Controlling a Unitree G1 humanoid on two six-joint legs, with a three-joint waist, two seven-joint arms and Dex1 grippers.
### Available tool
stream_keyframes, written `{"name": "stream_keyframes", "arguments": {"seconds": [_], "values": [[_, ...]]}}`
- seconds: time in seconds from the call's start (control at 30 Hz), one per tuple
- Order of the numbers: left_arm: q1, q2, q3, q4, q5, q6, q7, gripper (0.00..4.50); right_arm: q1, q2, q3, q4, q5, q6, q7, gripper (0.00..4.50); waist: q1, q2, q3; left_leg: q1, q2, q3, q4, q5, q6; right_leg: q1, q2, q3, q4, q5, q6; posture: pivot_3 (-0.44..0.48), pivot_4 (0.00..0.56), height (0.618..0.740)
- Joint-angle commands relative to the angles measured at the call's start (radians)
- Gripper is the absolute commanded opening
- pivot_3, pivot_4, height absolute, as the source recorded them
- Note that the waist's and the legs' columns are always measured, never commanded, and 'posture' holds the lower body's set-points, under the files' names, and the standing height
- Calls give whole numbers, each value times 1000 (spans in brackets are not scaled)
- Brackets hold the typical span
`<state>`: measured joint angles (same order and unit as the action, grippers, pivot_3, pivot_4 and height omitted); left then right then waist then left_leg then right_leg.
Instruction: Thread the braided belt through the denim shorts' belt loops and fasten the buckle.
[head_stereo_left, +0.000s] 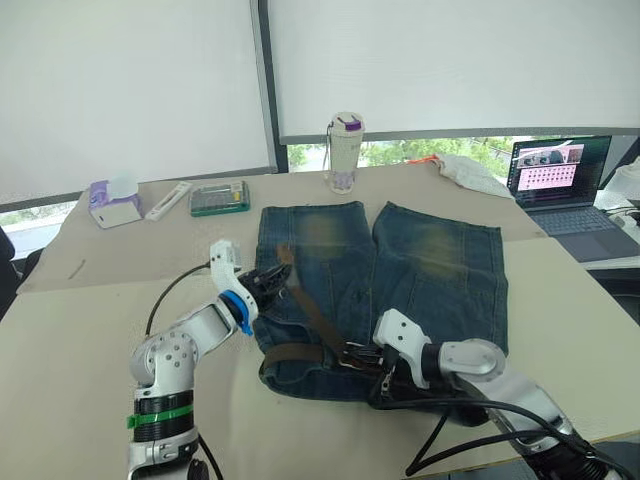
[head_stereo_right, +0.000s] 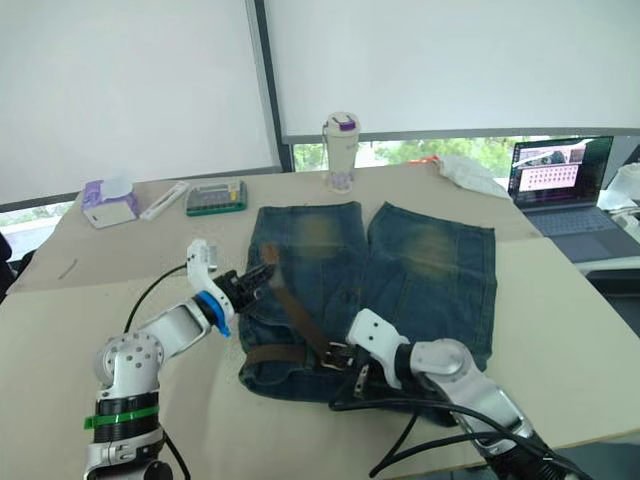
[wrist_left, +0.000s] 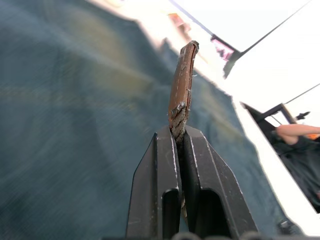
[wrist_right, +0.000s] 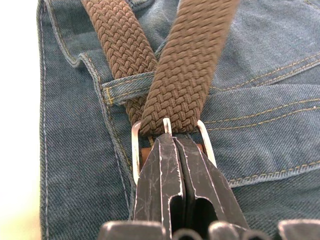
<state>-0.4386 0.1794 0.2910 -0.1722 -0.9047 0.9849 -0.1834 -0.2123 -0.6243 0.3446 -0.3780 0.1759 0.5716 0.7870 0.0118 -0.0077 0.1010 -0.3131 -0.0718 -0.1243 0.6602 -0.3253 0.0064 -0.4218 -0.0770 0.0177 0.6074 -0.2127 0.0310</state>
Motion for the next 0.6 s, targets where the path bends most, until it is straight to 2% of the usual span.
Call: {"name": "stream_keyframes", "arguments": {"seconds": [0.03, 0.17, 0.33, 0.47, 0.6], "values": [[-59, 2, 22, -24, -57, 4, 0, 0, 24, -12, 49, 62, -38, 28, 11, 22, -1, 0, 0, 0, 0, 0, 0, 0, 0, 0, 0, 0, 0, 0, 0, 0, 150, 740], [-149, -17, 24, -11, -160, 46, -7, 0, 13, -5, 49, 72, -40, 37, 11, 22, 1, -1, 0, 0, 0, 0, 0, 0, 0, 0, 0, 0, 0, 0, 0, 0, 150, 740], [-238, -55, -36, 13, -240, 96, -39, 0, 3, 4, 48, 82, -38, 38, 10, 22, 1, 0, 0, 0, -1, 0, 0, 0, 0, 0, 0, 0, 0, 0, 0, 0, 150, 740], [-280, -110, -107, 79, -237, 123, -54, 0, -1, 12, 52, 90, -41, 37, 5, 22, 0, 0, 0, 0, -1, 0, 0, 0, 0, 0, 0, 0, 0, 0, 0, 0, 150, 740], [-290, -143, -221, 130, -192, 147, -144, 0, 4, 18, 52, 91, -44, 37, -2, 22, 0, 0, 0, 0, -1, 0, 0, 0, 0, 0, 0, 0, 0, 0, 0, 0, 150, 740]]}}
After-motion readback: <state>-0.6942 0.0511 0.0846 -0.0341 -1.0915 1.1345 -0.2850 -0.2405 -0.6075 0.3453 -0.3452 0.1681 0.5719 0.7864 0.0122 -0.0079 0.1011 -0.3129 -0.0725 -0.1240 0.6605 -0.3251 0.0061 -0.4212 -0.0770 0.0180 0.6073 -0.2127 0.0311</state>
